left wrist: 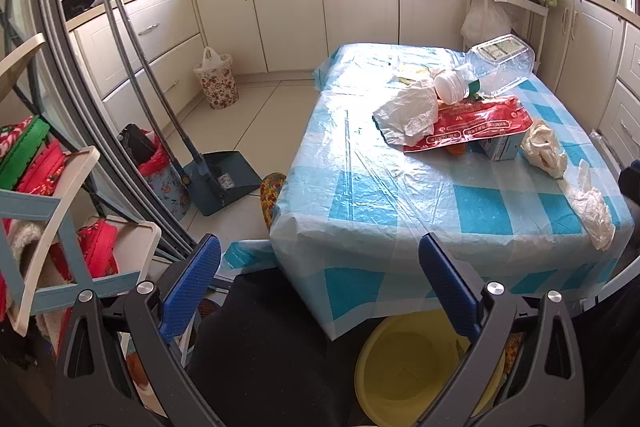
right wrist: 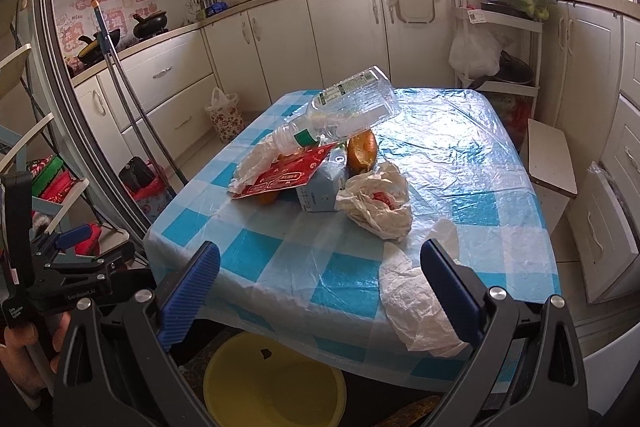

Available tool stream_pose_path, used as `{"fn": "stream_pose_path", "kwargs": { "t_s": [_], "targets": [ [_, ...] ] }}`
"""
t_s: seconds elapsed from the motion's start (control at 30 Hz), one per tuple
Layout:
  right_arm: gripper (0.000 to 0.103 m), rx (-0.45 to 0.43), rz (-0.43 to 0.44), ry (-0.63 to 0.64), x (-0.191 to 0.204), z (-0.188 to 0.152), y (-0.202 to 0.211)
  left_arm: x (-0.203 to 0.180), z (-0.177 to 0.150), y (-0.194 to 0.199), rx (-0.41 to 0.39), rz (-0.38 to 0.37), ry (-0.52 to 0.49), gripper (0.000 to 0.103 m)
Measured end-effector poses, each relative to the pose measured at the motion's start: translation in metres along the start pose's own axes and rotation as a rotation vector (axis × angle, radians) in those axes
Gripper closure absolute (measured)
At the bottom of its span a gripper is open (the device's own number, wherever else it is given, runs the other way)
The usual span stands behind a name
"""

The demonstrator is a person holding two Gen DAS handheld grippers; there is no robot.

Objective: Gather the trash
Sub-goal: 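Move both tools toward the trash pile on the table, then grasp the crumpled white tissue with the right gripper while the left gripper grasps the red-and-white wrapper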

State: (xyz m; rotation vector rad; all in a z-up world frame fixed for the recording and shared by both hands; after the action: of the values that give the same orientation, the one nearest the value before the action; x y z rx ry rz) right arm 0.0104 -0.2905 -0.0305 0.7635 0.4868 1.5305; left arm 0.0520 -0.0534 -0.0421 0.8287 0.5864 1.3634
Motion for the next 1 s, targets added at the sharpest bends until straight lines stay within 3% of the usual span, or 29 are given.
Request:
{"fn": "stream_pose_path", "kwargs": {
  "t_s": [0.17,0.5,0.8,1.0],
  "targets": [
    [0.007,0.038,-0.024,-0.033,-0.013,0.004,-0.013,-0.013,0.008,-0.012,0.017,-0.021,-0.032,0.007],
    [0.007,0.118,-0.06,0.026,-0.023,0.026,-0.05,-0.034,0.042,-0.03,0.007,-0.031,-0.062,0.007],
    [0.007,0.211,-0.087,0.003,-0.042,0.029,-0.088,-0.052,0.104,-0.065,-0.007,-0.047,-0.043,0.007],
    [0.007,0.259,-0.089,0.004,-0.051,0.023,-0.106,-0.075,0.137,-0.109,0.03,-0.049,-0.073,0.007]
  ]
}}
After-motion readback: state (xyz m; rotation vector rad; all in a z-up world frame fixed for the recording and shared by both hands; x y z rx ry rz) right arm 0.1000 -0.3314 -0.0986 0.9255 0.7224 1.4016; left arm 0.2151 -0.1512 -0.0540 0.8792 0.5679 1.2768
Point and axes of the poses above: each gripper's, at about its wrist camera, not at the fingertips, and y roughly against the way its jaws point, x to its left, z to its top, the point moved 8 cm from there along -y, roughly the way its jaws point, and after that the axes turned 8 degrees about x, right-handed, at the moved point
